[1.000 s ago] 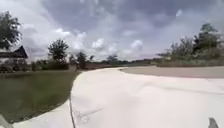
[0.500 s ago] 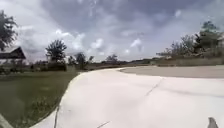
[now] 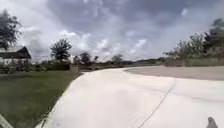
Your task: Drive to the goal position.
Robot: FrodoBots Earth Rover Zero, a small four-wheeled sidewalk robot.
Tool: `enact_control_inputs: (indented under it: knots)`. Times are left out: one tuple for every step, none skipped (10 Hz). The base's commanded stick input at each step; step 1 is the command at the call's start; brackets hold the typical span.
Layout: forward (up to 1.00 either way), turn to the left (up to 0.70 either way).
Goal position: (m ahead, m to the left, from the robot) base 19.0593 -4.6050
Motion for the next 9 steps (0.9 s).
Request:
enact_control_inputs:
  knots:
    - [0.70, 0.00]
    - [0.70, 0.00]
    - [0.70, 0.00]
    - [0.70, 0.00]
    - [0.70, 0.00]
    - [0.70, 0.00]
    - [0.70, 0.00]
    - [0.70, 0.00]
    - [0.70, 0.00]
